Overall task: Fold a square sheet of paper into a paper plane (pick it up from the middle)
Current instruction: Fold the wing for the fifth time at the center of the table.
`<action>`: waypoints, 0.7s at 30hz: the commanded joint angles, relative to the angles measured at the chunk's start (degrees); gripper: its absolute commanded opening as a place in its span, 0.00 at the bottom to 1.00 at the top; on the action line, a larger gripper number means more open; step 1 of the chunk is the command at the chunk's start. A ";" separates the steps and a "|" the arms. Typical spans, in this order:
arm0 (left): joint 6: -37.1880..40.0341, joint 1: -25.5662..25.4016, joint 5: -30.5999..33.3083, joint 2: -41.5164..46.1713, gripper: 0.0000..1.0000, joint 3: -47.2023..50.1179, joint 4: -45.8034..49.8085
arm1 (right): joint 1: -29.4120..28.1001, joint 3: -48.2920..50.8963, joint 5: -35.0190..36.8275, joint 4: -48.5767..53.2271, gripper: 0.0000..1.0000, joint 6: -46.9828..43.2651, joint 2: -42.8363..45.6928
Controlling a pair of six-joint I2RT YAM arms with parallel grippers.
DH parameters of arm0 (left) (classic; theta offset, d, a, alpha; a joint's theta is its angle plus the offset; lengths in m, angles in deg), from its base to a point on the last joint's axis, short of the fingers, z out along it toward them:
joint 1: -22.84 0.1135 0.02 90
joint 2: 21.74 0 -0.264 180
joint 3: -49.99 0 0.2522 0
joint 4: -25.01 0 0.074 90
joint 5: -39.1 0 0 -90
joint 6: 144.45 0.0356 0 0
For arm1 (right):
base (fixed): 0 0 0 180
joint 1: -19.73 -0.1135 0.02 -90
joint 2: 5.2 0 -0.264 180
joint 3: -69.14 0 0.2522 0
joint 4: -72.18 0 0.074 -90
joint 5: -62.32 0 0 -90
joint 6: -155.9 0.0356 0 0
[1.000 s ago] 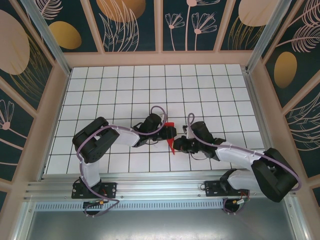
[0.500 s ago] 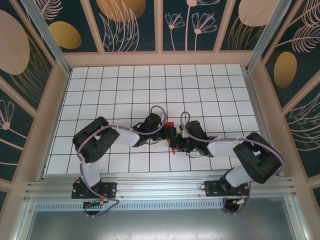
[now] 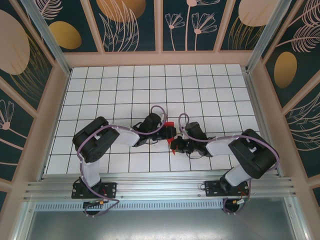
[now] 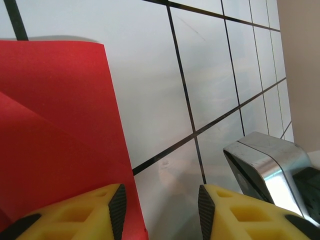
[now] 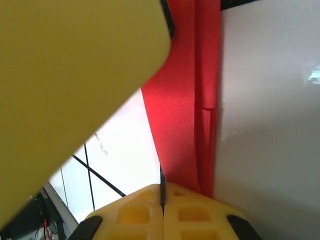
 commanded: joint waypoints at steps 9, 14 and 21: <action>6.16 3.71 -3.20 -2.11 0.47 2.59 -6.46 | 0.21 2.95 1.79 11.50 0.01 -4.31 -5.00; 8.00 4.28 -4.82 -2.41 0.48 2.35 -8.65 | 0.14 2.96 1.16 11.50 0.00 -4.75 -5.82; 9.79 5.70 -6.91 -2.74 0.49 2.48 -11.71 | 0.14 3.15 0.81 11.87 0.00 -5.20 -5.97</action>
